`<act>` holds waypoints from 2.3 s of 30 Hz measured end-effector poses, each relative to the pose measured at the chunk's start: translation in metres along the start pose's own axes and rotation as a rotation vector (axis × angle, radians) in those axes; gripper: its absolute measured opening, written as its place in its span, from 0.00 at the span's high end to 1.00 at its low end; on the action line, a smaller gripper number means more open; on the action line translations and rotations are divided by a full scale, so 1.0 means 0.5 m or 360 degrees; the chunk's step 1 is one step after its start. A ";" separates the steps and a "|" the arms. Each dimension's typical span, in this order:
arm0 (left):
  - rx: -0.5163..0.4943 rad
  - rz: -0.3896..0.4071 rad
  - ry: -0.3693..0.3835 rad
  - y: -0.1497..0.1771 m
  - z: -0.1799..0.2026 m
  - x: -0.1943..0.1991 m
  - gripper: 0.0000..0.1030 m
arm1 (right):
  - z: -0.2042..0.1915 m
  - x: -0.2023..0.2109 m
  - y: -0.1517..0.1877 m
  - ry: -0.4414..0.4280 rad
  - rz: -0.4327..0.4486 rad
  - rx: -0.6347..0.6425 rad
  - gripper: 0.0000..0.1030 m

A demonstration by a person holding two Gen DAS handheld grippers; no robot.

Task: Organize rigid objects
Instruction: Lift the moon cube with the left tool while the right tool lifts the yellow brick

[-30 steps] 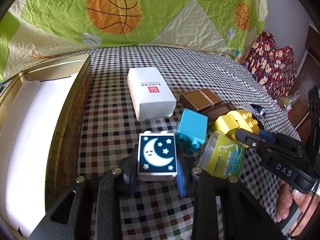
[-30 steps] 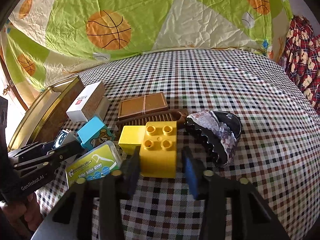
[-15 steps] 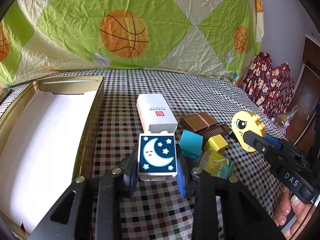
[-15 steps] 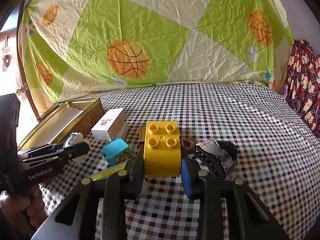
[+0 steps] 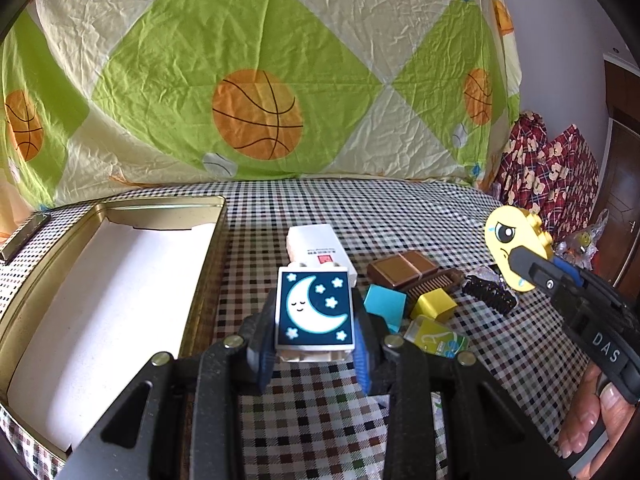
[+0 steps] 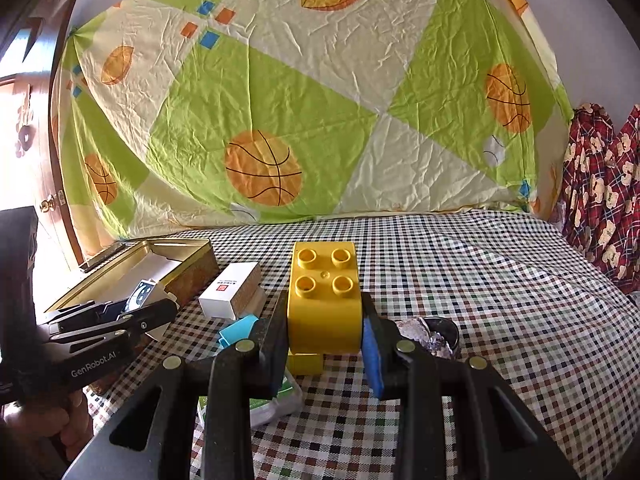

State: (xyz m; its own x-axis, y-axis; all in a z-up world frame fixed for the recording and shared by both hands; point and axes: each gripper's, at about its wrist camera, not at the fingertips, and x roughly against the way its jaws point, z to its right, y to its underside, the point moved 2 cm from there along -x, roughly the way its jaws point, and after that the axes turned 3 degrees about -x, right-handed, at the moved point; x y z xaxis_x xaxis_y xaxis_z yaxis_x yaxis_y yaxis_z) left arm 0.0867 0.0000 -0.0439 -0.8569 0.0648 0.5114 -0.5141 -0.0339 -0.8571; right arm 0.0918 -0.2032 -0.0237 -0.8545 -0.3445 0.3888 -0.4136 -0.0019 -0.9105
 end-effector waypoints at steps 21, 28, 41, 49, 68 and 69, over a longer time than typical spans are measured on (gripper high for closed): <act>-0.0028 0.0190 -0.0130 0.002 0.005 0.050 0.70 | -0.011 0.039 0.000 -0.0001 0.0176 0.0044 0.67; -0.0033 0.0232 -0.0154 0.003 0.006 0.061 0.70 | -0.014 0.050 0.000 -0.0002 0.0219 0.0053 0.67; -0.0042 0.0308 -0.0190 0.004 0.007 0.079 0.70 | -0.021 0.066 0.001 -0.0003 0.0286 0.0080 0.67; -0.0046 0.0335 -0.0199 0.004 0.008 0.085 0.70 | -0.024 0.071 0.002 -0.0004 0.0308 0.0090 0.67; -0.0003 0.0393 -0.0277 0.008 -0.033 0.112 0.70 | -0.061 0.073 0.004 -0.0030 0.0359 0.0148 0.67; 0.0008 0.0391 -0.0282 0.009 -0.041 0.113 0.70 | -0.067 0.070 0.004 -0.0038 0.0355 0.0156 0.67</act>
State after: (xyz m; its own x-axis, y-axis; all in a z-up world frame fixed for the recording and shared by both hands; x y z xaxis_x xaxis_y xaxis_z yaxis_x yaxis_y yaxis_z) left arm 0.0366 0.0237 -0.0199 -0.9488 -0.1210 0.2919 -0.2902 -0.0318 -0.9564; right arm 0.0502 -0.1839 -0.0073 -0.9131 -0.3688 0.1740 -0.1818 -0.0137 -0.9832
